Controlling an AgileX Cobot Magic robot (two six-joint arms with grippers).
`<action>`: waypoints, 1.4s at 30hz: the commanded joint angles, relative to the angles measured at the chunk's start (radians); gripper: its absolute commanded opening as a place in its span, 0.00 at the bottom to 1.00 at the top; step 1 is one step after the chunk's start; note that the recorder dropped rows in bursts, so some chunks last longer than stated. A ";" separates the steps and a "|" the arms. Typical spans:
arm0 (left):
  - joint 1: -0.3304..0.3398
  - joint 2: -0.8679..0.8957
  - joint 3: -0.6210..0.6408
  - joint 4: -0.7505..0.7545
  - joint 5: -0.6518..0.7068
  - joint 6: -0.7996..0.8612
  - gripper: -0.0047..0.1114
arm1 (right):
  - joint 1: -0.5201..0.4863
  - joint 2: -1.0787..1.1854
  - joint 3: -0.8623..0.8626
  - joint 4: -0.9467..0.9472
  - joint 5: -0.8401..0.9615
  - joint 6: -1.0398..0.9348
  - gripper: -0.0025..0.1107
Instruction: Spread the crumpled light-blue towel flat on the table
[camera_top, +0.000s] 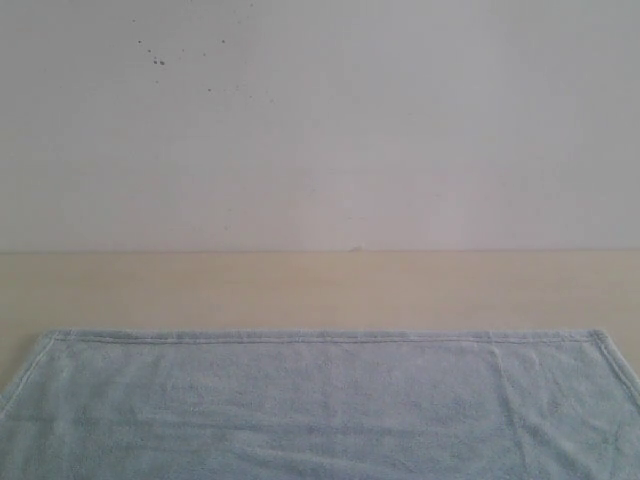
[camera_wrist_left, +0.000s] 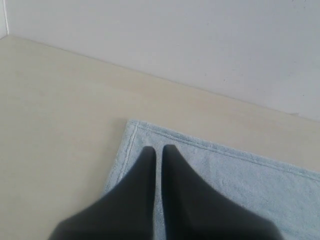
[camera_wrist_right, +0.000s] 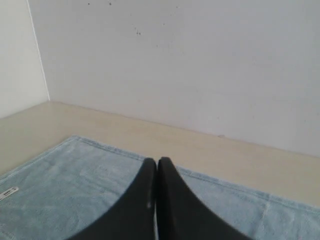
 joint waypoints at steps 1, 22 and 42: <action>-0.002 -0.007 0.002 -0.002 0.005 0.001 0.08 | 0.002 -0.006 0.002 0.002 0.055 0.023 0.02; -0.002 -0.007 0.002 -0.002 0.005 0.001 0.08 | 0.000 -0.006 0.047 -0.080 -0.212 0.120 0.02; -0.002 -0.007 0.002 -0.002 0.005 0.001 0.08 | 0.000 -0.006 0.321 -0.599 -0.401 0.521 0.02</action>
